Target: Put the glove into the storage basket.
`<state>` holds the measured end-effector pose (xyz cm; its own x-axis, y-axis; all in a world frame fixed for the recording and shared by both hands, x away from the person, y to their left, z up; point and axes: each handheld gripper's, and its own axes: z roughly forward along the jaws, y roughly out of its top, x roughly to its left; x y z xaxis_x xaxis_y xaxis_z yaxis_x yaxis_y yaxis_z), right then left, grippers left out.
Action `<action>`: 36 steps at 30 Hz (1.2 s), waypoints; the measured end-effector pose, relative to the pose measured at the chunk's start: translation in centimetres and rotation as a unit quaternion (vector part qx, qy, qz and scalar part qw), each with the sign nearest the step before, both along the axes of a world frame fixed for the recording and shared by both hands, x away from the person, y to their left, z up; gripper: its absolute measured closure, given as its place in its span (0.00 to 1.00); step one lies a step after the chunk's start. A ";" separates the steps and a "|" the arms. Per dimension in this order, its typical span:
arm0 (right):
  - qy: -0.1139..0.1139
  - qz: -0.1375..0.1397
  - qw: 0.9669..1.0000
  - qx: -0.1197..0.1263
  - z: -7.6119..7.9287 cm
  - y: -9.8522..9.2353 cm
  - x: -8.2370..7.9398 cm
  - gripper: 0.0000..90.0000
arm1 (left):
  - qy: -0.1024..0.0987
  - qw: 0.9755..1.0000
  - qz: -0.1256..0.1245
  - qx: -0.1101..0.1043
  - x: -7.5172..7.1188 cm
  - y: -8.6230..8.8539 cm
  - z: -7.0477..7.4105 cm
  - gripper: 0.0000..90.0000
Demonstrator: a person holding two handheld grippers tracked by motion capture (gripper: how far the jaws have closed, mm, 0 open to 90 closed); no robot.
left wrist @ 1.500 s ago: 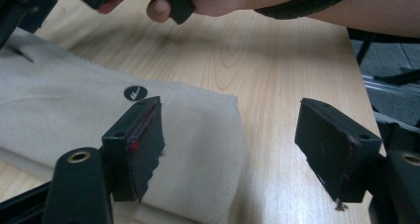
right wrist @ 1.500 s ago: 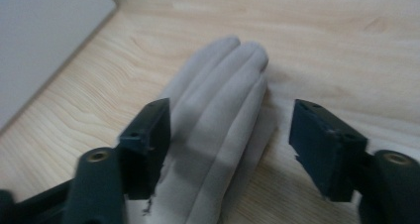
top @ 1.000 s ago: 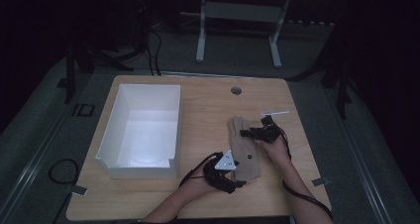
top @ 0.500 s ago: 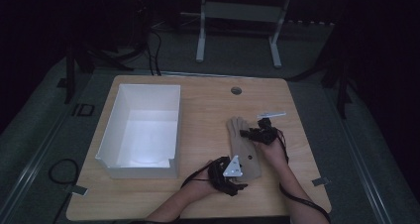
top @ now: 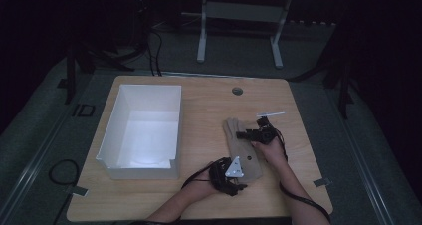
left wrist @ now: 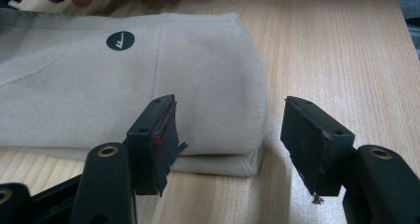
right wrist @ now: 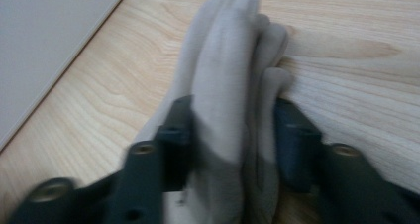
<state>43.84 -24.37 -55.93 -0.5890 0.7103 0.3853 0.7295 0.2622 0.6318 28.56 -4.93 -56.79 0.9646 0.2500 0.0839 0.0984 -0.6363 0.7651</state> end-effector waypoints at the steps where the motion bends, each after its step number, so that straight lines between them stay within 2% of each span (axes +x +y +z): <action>1: -0.003 0.001 1.000 -0.005 0.1 0.1 -0.1 0.68 | 0.000 1.000 0.000 0.003 0.0 0.0 0.0 0.45; 3: -0.022 0.007 0.999 -0.030 0.5 0.5 -0.4 0.71 | -0.005 1.000 0.003 0.010 0.0 -0.2 -0.1 0.48; 5: -0.035 0.005 0.998 -0.044 0.6 0.8 -0.7 0.72 | -0.011 1.000 0.008 0.015 -0.1 -0.3 -0.2 0.51; 7: -0.042 0.002 0.998 -0.045 0.6 0.9 -0.8 0.73 | -0.017 1.000 0.013 0.017 -0.2 -0.3 -0.3 0.55; 9: -0.044 -0.001 0.998 -0.039 0.5 0.8 -0.9 0.73 | -0.010 1.000 0.025 0.009 -0.2 -0.3 -0.4 0.59; 11: -0.045 -0.003 0.998 -0.037 0.4 0.8 -1.0 0.74 | -0.013 0.999 0.041 0.007 0.0 -0.1 -0.4 0.73; 14: -0.046 -0.002 0.998 -0.033 0.4 0.7 -1.0 0.76 | 0.020 0.998 0.051 -0.007 0.8 0.4 -0.2 0.88; 16: -0.043 -0.006 0.999 -0.027 0.4 0.6 -1.0 0.76 | 0.057 0.996 0.059 -0.025 1.3 0.7 -0.3 0.91; 17: -0.041 -0.006 0.999 -0.022 0.4 0.6 -1.0 0.77 | 0.069 0.995 0.059 -0.030 1.5 0.8 -0.3 0.91; 18: -0.038 -0.008 0.999 -0.016 0.4 0.4 -1.0 0.77 | 0.086 0.994 0.060 -0.037 1.7 1.0 -0.3 0.92; 22: -0.031 -0.009 0.999 0.002 0.2 0.2 -1.0 0.77 | 0.153 0.984 0.061 -0.067 2.9 2.0 -0.6 0.92; 25: -0.035 -0.008 0.999 0.004 0.4 0.2 -1.1 0.78 | 0.157 0.984 0.059 -0.068 3.0 2.4 -0.6 0.92; 27: -0.036 -0.008 0.999 0.007 0.5 0.3 -1.1 0.78 | 0.141 0.987 0.059 -0.059 2.7 2.4 -0.4 0.92; 31: -0.044 -0.008 0.999 0.007 1.1 0.3 -1.2 0.78 | 0.129 0.988 0.059 -0.054 2.6 2.5 0.5 0.92; 36: -0.050 -0.014 0.998 0.026 2.3 0.0 -1.1 0.78 | 0.114 0.990 0.060 -0.051 2.6 2.7 1.9 0.92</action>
<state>42.73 -24.36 -53.67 -0.6058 0.7082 0.3626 0.6691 0.2068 0.7138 31.20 -2.21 -54.86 0.9185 0.3602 -0.1634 0.3457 -0.5302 0.7742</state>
